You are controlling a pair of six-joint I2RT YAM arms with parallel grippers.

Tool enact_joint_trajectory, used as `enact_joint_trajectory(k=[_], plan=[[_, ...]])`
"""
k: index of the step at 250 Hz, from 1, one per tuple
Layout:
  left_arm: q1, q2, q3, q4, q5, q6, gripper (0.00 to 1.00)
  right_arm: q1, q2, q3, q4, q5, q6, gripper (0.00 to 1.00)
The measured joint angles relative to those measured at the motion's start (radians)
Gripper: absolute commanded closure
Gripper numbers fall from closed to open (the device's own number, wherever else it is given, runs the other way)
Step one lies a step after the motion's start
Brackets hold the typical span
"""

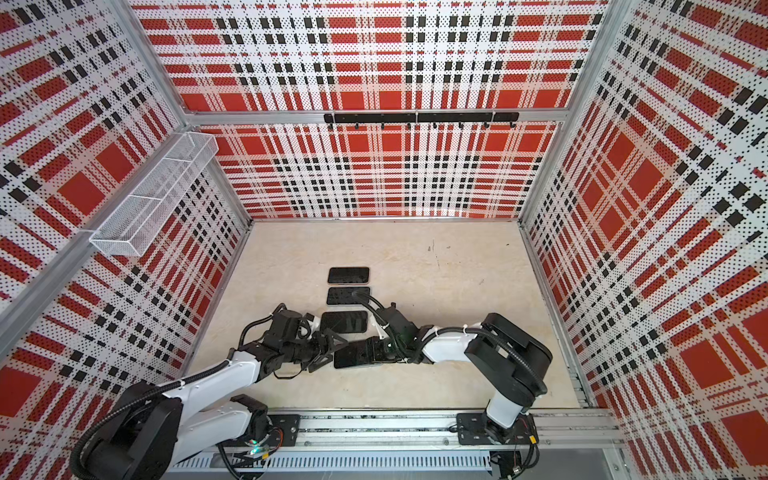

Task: Put the phone into the phone case
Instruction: 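Lower the blue phone into the case with right while left pins the rim, then press the phone down into the case with the right gripper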

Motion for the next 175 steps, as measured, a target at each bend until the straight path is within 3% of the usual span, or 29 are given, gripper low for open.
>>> enact_joint_trajectory(k=[54, 107, 175], plan=[[0.0, 0.0, -0.004, 0.012, 0.0, 0.0, 0.17, 0.018, -0.045, 0.087, -0.245, 0.117, -0.073, 0.29], [0.001, 0.003, -0.005, 0.014, -0.001, 0.005, 0.2, 0.024, -0.132, 0.166, -0.41, 0.224, -0.13, 0.28], [0.011, 0.011, -0.011, 0.022, -0.001, 0.018, 0.27, 0.025, -0.115, 0.164, -0.453, 0.263, -0.141, 0.42]])
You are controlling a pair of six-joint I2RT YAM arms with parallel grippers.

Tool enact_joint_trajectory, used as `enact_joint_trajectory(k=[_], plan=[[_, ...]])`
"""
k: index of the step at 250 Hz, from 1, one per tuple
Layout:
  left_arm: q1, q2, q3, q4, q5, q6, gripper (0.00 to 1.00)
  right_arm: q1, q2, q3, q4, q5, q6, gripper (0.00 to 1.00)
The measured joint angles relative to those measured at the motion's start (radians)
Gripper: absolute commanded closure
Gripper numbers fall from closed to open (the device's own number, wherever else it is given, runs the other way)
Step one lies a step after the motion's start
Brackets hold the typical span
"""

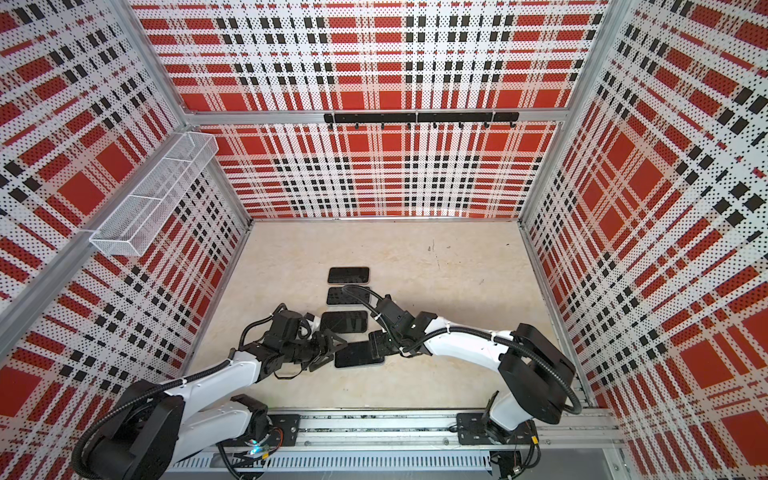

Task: Put the phone into the phone case
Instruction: 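Press the phone down into the case with the right gripper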

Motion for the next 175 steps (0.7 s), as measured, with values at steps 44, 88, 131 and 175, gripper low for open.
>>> enact_joint_trajectory(k=[44, 88, 131, 175], plan=[[0.01, 0.014, -0.003, 0.008, 0.001, 0.008, 0.36, 0.003, 0.077, -0.021, 0.02, -0.01, 0.004, 0.56], [0.016, 0.04, -0.003, 0.02, 0.005, 0.024, 0.41, 0.013, 0.11, -0.025, 0.064, -0.029, 0.012, 0.69], [0.023, 0.061, -0.002, 0.025, 0.016, 0.037, 0.43, 0.011, 0.111, -0.008, 0.03, -0.013, 0.032, 0.81], [0.027, 0.073, -0.001, 0.035, 0.02, 0.043, 0.44, 0.012, 0.129, 0.009, 0.007, -0.002, 0.035, 0.82]])
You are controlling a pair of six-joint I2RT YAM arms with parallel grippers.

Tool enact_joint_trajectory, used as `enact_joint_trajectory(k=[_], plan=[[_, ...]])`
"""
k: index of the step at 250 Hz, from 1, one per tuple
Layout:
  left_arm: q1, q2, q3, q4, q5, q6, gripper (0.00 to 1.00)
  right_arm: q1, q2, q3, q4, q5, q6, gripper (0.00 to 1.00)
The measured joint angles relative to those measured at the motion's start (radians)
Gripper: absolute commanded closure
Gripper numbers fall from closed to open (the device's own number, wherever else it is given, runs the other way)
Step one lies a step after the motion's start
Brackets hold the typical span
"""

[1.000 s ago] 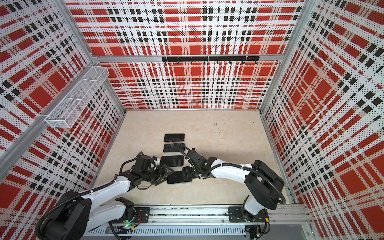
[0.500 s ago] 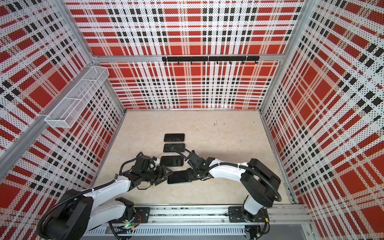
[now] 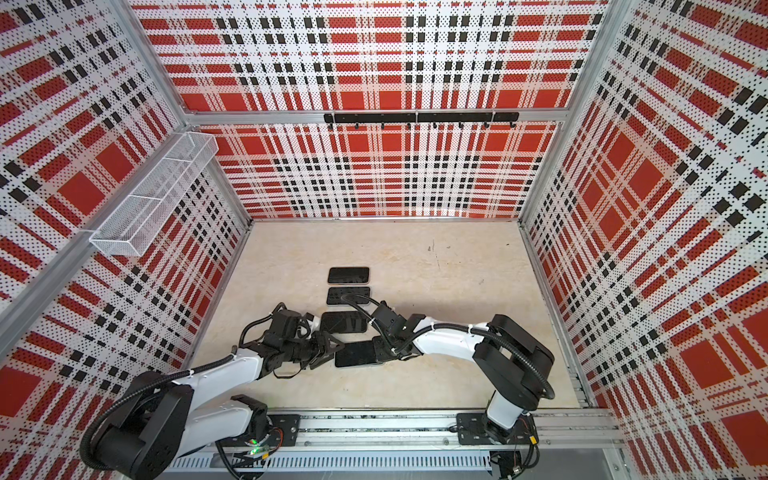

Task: Put the phone into the phone case
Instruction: 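Press the phone down into the case with the right gripper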

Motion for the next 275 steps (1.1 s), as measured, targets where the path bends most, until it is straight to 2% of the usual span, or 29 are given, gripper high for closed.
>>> enact_joint_trajectory(k=[19, 56, 89, 157, 195, 242, 275], plan=[[0.0, 0.001, 0.0, 0.002, 0.0, 0.002, 0.43, 0.0, 0.001, 0.002, -0.001, 0.001, 0.003, 0.75], [0.0, -0.006, 0.0, 0.014, -0.001, 0.006, 0.4, 0.01, 0.006, 0.003, 0.036, -0.003, -0.002, 0.46], [0.0, -0.013, -0.002, 0.018, -0.005, 0.007, 0.4, 0.021, -0.005, -0.019, 0.072, -0.018, -0.005, 0.36], [0.0, -0.023, -0.003, 0.008, -0.018, 0.013, 0.4, -0.06, -0.054, -0.148, 0.291, -0.18, 0.047, 0.32], [0.0, -0.023, -0.002, 0.008, -0.024, 0.019, 0.4, -0.103, -0.045, -0.232, 0.507, -0.28, 0.091, 0.32], [0.0, -0.014, -0.002, 0.019, -0.02, 0.029, 0.41, -0.107, 0.008, -0.325, 0.795, -0.421, 0.148, 0.33], [0.0, -0.009, -0.004, 0.029, -0.018, 0.032, 0.45, -0.118, 0.027, -0.381, 0.932, -0.473, 0.193, 0.34]])
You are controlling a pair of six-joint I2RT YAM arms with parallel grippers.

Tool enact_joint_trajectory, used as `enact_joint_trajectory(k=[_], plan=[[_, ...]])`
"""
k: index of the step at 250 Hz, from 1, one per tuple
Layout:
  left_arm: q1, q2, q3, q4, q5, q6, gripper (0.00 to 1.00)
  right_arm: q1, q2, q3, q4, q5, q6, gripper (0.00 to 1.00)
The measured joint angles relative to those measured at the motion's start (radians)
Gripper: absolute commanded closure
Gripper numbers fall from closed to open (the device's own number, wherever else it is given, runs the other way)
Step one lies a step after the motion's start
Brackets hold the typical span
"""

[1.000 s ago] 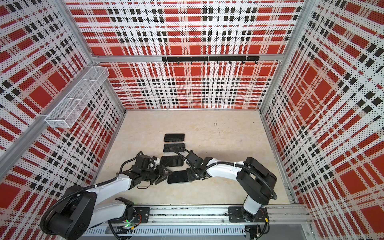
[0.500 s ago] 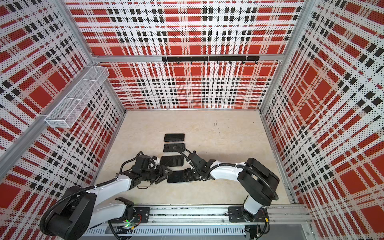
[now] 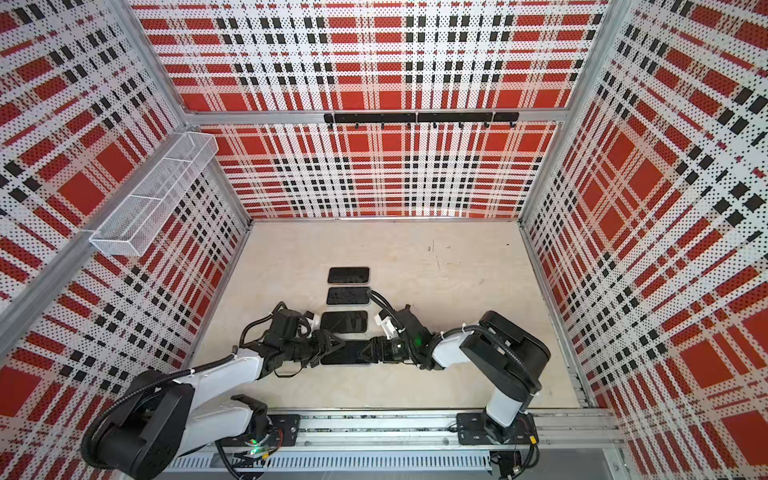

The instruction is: Put the phone into the phone case

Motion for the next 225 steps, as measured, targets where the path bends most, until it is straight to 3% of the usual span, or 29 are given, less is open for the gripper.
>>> enact_joint_trajectory(k=[34, 141, 225], plan=[[-0.001, -0.009, -0.007, -0.002, -0.005, 0.0, 0.5, -0.006, 0.004, -0.032, 0.06, -0.012, 0.022, 0.38], [-0.035, -0.147, -0.028, -0.022, -0.054, -0.029, 0.55, -0.013, 0.098, -0.037, 0.16, -0.01, 0.061, 0.74], [-0.064, -0.182, -0.043, 0.011, -0.08, -0.053, 0.71, -0.015, 0.114, -0.037, 0.2, -0.016, 0.071, 0.77]])
